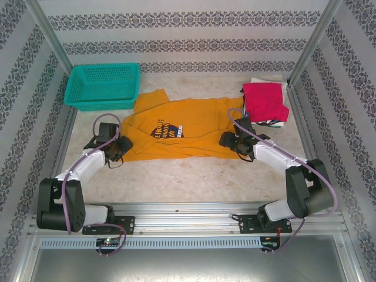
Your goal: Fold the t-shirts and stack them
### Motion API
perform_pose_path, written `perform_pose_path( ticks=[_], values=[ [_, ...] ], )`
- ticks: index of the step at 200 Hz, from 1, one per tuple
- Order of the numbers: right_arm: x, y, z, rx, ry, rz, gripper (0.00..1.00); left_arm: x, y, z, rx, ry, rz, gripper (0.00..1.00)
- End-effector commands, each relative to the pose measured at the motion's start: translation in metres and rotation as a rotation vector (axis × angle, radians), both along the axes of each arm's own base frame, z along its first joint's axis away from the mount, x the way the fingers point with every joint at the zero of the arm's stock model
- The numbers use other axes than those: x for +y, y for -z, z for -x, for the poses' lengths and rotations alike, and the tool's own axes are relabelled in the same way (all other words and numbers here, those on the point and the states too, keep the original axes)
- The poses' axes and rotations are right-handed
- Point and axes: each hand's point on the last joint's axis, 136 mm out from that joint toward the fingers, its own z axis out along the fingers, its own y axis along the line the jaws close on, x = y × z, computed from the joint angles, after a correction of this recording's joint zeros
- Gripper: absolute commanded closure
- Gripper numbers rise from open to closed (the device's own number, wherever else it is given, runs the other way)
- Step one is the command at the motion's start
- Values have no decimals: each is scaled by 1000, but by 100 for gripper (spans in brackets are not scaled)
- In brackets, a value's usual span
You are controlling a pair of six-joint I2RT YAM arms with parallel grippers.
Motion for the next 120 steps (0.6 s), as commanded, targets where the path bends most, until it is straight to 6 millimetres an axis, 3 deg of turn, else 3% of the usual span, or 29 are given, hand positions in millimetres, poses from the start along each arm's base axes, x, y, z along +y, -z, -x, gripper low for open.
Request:
perform_pose_path(
  ticks=[1, 38, 120],
  values=[
    [5, -3, -9, -19, -3, 19, 29, -4, -8, -10, -5, -58, 16, 41],
    [15, -1, -11, -11, -31, 16, 29, 2, -3, -32, 29, -117, 6, 48],
    [5, 1, -2, -8, -14, 41, 29, 10, 21, -73, 47, -147, -42, 55]
  ],
)
